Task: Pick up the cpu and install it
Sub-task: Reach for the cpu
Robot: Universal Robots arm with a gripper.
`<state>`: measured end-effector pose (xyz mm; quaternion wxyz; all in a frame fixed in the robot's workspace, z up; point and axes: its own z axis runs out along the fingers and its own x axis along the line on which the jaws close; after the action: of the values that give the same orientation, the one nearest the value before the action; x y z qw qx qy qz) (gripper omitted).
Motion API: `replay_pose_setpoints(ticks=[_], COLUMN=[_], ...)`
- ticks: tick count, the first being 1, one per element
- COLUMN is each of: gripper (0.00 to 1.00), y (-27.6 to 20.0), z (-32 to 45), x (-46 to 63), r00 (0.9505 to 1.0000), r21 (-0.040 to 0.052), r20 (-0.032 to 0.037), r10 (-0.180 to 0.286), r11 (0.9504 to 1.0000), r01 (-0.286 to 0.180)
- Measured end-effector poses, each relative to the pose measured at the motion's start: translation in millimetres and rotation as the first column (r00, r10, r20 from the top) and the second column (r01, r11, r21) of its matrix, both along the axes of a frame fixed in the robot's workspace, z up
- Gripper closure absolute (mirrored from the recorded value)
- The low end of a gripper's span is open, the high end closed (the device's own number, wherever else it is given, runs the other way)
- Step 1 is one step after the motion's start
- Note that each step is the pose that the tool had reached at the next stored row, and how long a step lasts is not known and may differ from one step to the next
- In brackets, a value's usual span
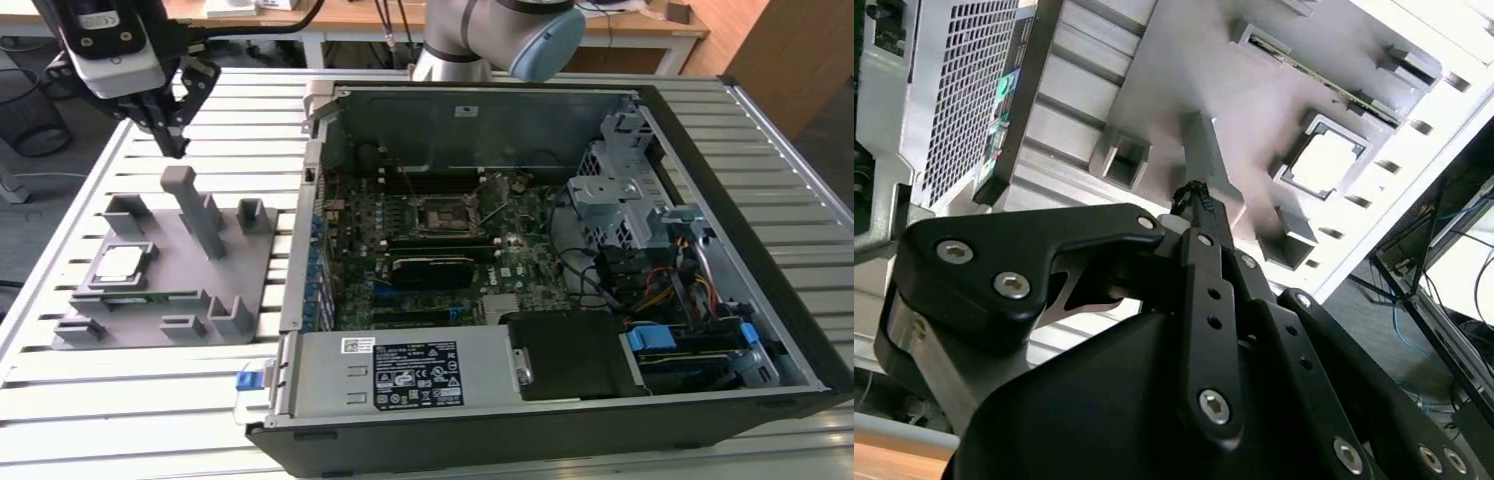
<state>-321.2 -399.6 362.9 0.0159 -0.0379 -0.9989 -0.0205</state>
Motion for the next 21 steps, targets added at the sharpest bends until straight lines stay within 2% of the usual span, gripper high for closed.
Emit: replay_pose_setpoints(ticks=[3,8,12,17,21], gripper=[0.89,0.89,0.89,0.89,0.89], y=[-3.2,-11.1,-15.7,-20.0,-21.4], z=[-0.3,-1.2,-1.9,-2.9,-4.0], x=[-6.0,-14.8,-21.0,-29.5,-38.3], r00=[1.0000,1.0000,1.0000,1.0000,1.0000], r21=[0.0000,0.0000,0.0000,0.0000,-0.0007], r20=[0.0020,0.0023,0.0023,0.0023,0.0024], r10=[0.001,0.003,0.005,0.006,0.008], r11=[1.0000,1.0000,1.0000,1.0000,1.0000], r01=[-0.001,-0.003,-0.005,-0.006,-0.008])
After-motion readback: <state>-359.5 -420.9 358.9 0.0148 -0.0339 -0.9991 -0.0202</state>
